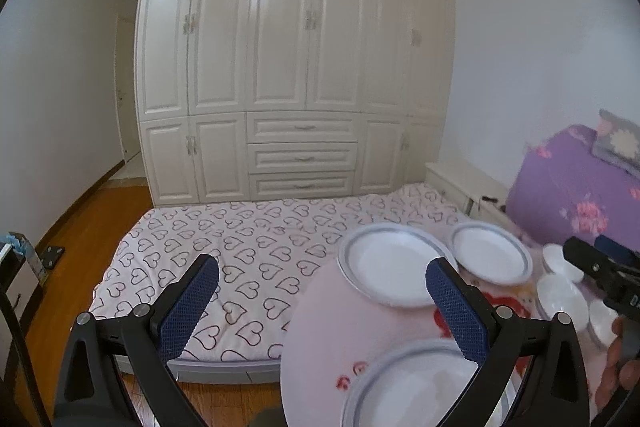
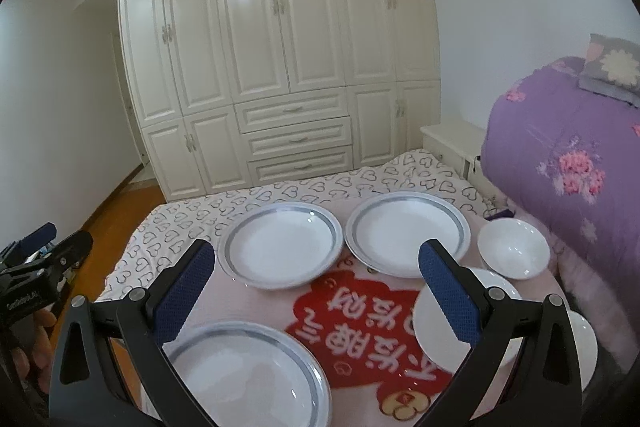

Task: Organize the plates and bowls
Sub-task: 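Move both grippers toward the next grey-rimmed plate, then close both grippers on the rim of the grey-rimmed plate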

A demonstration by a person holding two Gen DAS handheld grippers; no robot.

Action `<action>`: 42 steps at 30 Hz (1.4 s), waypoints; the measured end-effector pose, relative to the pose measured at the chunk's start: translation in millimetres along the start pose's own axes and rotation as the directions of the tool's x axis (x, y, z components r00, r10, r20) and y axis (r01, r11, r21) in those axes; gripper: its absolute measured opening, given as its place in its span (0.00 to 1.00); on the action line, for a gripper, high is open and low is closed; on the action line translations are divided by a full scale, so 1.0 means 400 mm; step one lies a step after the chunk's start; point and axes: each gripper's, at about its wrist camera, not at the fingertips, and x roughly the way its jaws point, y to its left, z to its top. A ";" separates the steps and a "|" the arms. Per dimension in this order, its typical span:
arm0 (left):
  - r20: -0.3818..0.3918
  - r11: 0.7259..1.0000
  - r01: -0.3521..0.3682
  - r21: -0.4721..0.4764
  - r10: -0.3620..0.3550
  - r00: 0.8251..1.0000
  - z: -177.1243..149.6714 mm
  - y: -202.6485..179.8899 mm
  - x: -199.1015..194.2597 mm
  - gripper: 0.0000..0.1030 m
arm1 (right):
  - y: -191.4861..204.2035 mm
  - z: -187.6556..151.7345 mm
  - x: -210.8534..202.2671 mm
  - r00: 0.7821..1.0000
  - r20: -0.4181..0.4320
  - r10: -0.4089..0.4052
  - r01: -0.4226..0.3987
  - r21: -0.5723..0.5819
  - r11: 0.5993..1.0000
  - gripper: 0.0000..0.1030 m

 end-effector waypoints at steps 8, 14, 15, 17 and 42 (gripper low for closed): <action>-0.013 0.998 -0.015 -0.066 0.014 1.000 0.072 0.049 0.083 0.99 | 0.026 0.079 0.017 0.999 -0.022 -0.049 0.048 -0.031 0.998 1.00; -0.083 0.997 -0.013 -0.081 0.006 0.997 0.129 0.068 0.189 0.99 | 0.009 0.142 0.044 0.996 -0.050 -0.073 0.074 0.011 0.997 1.00; -0.092 0.997 -0.010 -0.080 0.003 0.996 0.144 0.066 0.210 0.99 | 0.006 0.149 0.050 0.996 -0.055 -0.074 0.075 0.017 0.997 1.00; -0.106 0.997 -0.009 -0.077 0.001 0.994 0.175 0.065 0.257 0.99 | 0.003 0.162 0.066 0.995 -0.063 -0.078 0.080 0.029 0.996 1.00; -0.341 0.999 0.038 0.036 -0.024 0.940 0.321 -0.045 0.830 0.99 | -0.050 0.044 0.362 0.939 -0.344 0.017 0.053 0.192 0.980 1.00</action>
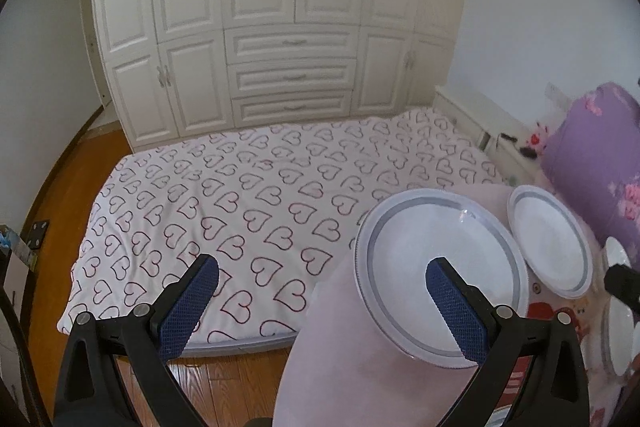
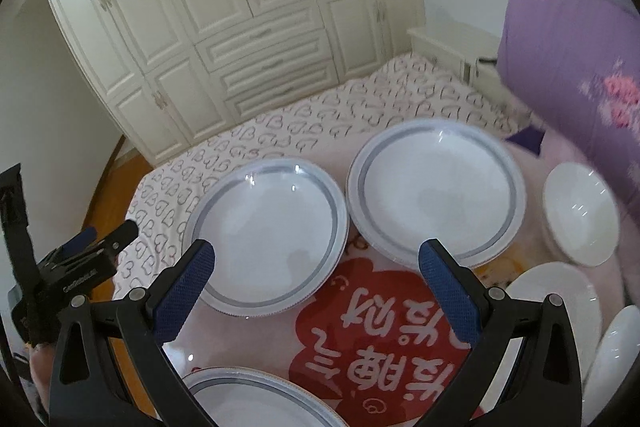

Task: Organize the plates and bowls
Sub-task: 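Close both grippers on the rim of the grey-rimmed plate, then carry the held plate over the large plate and lower it on top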

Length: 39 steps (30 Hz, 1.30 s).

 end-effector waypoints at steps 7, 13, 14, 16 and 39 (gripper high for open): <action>-0.101 0.999 0.021 0.041 -0.016 0.995 0.062 -0.023 0.148 0.90 | -0.029 -0.035 0.112 0.984 -0.151 0.094 -0.084 0.075 0.994 0.93; -0.176 0.997 0.056 0.045 -0.047 0.983 0.154 -0.017 0.282 0.81 | -0.067 -0.040 0.191 0.973 -0.207 0.102 -0.073 0.145 0.987 0.85; -0.191 0.997 0.063 0.046 -0.053 0.980 0.165 -0.018 0.302 0.77 | -0.071 -0.038 0.200 0.972 -0.211 0.100 -0.069 0.149 0.986 0.81; -0.222 0.996 0.081 0.049 -0.068 0.973 0.189 -0.020 0.346 0.70 | -0.073 -0.032 0.218 0.972 -0.213 0.101 -0.068 0.155 0.986 0.76; -0.250 0.987 0.159 0.026 -0.147 0.957 0.171 -0.001 0.441 0.16 | -0.085 -0.037 0.279 0.956 -0.243 0.164 -0.122 0.179 0.976 0.40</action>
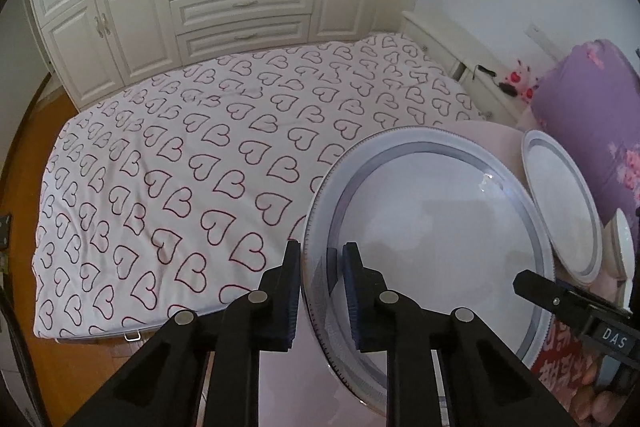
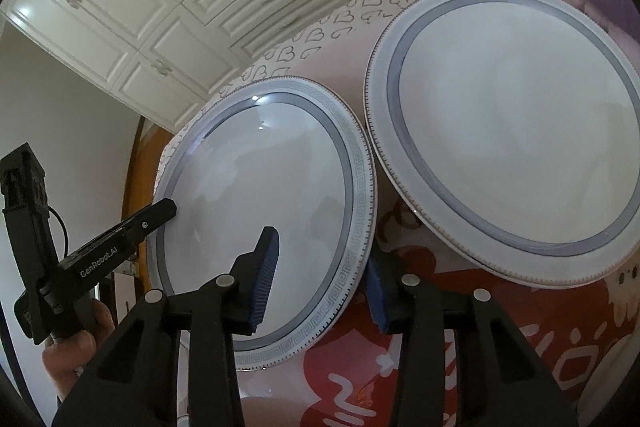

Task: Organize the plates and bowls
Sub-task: 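Carry the held plate over the large plate and lower it on top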

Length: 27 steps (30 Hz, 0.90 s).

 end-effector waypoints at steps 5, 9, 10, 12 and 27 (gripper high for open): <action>-0.005 1.000 0.001 0.001 -0.001 1.000 -0.021 -0.010 -0.015 0.16 | 0.006 0.024 0.018 1.000 0.015 -0.012 0.011 0.022 1.000 0.39; -0.011 1.000 0.003 0.002 -0.003 1.000 -0.012 -0.015 -0.018 0.16 | 0.015 0.035 0.020 0.997 0.055 -0.058 0.057 0.020 0.998 0.35; -0.012 1.000 0.003 0.002 -0.003 1.000 -0.002 -0.013 -0.020 0.16 | 0.020 0.036 0.023 0.996 0.056 -0.070 0.069 0.017 0.997 0.35; -0.011 1.000 0.000 0.004 0.000 1.000 -0.009 -0.015 -0.021 0.16 | 0.033 0.035 0.030 0.993 0.061 -0.099 0.099 -0.001 0.995 0.35; 0.019 0.999 -0.030 -0.029 0.031 0.999 -0.066 0.003 -0.087 0.15 | 0.056 -0.004 0.025 0.996 0.060 -0.060 0.062 -0.044 0.997 0.25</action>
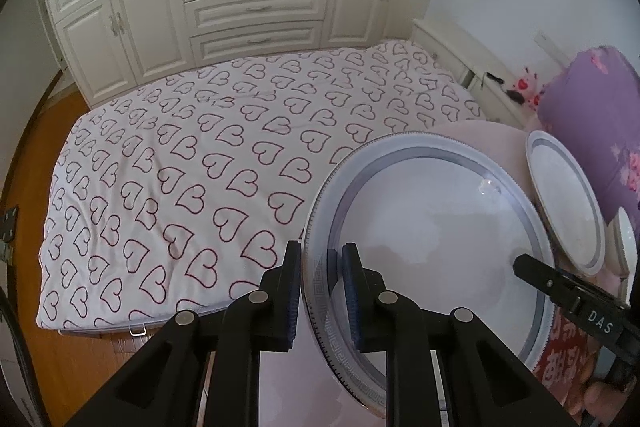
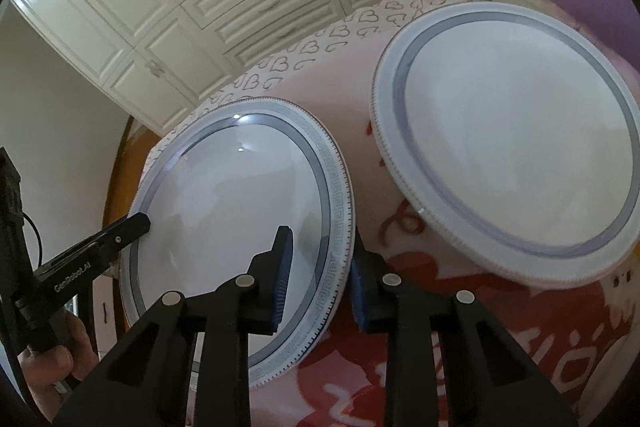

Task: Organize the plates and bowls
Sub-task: 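Carry the held plate over the large plate and lower it on top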

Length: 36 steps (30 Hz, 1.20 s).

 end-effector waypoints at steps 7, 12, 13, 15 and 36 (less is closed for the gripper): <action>0.019 1.000 -0.001 -0.026 0.002 1.000 -0.050 0.030 -0.075 0.14 | 0.024 -0.020 -0.033 0.999 0.007 0.037 -0.036 -0.028 0.999 0.23; 0.041 1.000 -0.007 -0.027 0.008 0.999 -0.084 0.025 -0.122 0.14 | 0.027 -0.035 -0.050 0.999 0.010 0.050 -0.050 -0.046 0.998 0.23; 0.045 1.000 -0.005 -0.028 0.007 0.999 -0.088 0.021 -0.132 0.14 | 0.026 -0.039 -0.054 0.999 0.010 0.054 -0.053 -0.048 0.997 0.23; 0.057 1.000 0.002 -0.027 0.000 0.998 -0.105 0.014 -0.158 0.14 | 0.022 -0.047 -0.066 0.998 0.016 0.061 -0.060 -0.051 0.997 0.23; 0.205 0.998 0.068 -0.004 -0.066 0.977 -0.444 -0.044 -0.542 0.14 | 0.015 -0.205 -0.352 0.988 0.119 0.098 -0.075 -0.181 0.981 0.23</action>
